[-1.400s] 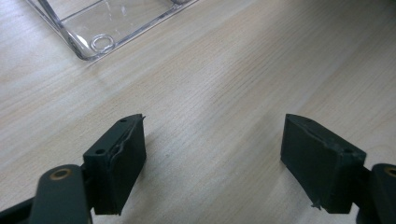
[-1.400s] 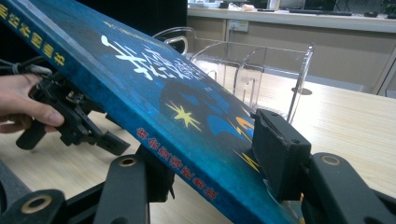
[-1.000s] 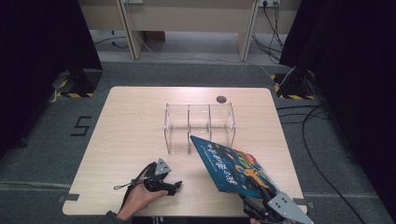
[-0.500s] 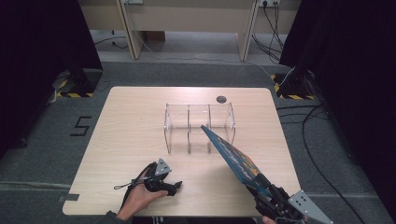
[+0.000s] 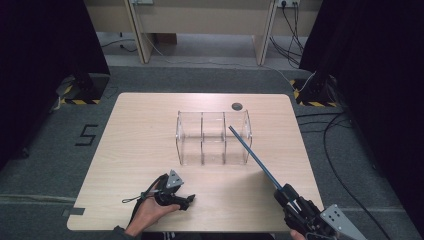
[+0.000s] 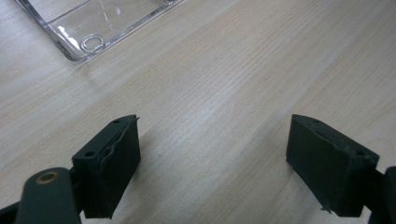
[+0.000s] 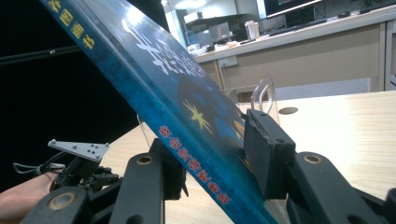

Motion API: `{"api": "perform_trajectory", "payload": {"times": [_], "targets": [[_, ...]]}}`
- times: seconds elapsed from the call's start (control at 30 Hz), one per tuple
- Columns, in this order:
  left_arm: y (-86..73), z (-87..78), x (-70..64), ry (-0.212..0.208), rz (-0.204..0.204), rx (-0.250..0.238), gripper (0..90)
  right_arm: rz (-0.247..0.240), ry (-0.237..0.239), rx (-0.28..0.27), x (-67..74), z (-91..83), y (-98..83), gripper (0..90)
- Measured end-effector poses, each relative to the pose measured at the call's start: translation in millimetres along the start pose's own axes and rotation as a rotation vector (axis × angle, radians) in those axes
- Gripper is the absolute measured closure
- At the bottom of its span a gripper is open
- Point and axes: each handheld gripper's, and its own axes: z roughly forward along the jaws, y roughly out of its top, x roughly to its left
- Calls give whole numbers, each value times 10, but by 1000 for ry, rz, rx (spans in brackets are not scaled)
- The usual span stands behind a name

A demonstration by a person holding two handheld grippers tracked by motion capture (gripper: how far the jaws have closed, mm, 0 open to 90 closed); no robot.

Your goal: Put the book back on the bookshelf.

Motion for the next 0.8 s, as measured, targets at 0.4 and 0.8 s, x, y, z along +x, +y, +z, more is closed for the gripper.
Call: {"api": "perform_trajectory", "payload": {"times": [0.4,0.8], "targets": [[-1,-1,2,-2,0,-1,171,64,49,-15,40,-30,-23,614],[1,-2,2,-2,3,3,170,39,34,-33,-52,-79,26,683]]}}
